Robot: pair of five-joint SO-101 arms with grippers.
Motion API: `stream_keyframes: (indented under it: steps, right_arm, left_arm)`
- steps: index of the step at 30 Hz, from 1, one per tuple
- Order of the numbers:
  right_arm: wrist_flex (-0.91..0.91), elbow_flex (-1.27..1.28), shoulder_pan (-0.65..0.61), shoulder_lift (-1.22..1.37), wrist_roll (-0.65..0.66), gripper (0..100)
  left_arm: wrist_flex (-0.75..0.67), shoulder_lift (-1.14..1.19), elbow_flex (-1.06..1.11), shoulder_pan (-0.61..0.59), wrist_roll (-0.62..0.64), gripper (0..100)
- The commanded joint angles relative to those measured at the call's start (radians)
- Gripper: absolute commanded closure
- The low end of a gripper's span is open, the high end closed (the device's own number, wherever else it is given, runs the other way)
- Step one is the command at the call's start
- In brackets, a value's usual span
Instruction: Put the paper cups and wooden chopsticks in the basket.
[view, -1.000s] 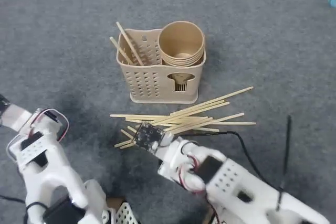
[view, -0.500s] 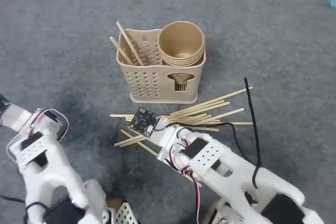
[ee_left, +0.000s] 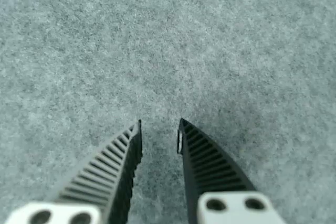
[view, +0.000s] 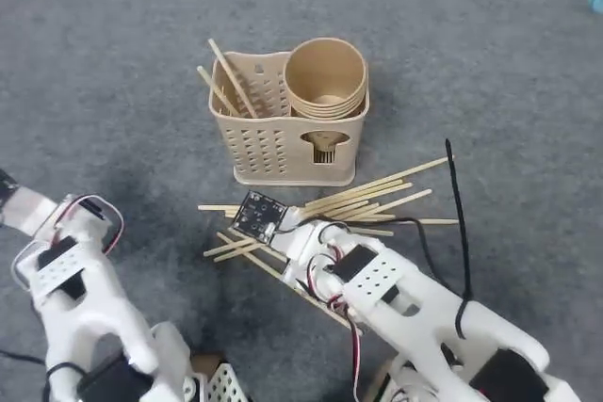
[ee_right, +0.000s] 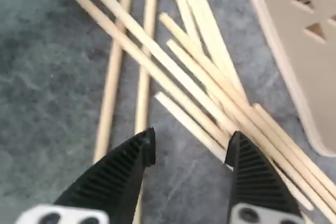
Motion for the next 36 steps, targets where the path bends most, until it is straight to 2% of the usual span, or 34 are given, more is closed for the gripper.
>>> stream_keyframes:
  steps: [1,8,15,28,32,36]
  right_arm:
    - [-0.019,-0.061,0.058,-0.030,0.063,77.9]
    - [-0.019,-0.129,0.104,0.113,0.081,78.8]
    - [-0.021,-0.135,0.104,0.136,0.103,88.3]
    - [-0.008,-0.130,0.099,0.131,0.098,89.6]
    - [0.001,-0.117,0.099,0.051,0.046,99.8]
    - [0.050,-0.071,0.085,-0.140,-0.005,99.2]
  left_arm:
    - [-0.026,-0.003,-0.036,0.009,0.006,89]
    - [-0.026,-0.003,-0.036,0.011,0.006,89]
    - [-0.026,-0.003,-0.036,0.011,0.006,89]
    - [-0.026,-0.003,-0.036,0.009,0.006,89]
    - [-0.026,-0.003,-0.036,0.009,0.006,89]
    - [-0.026,-0.003,-0.036,0.009,0.006,89]
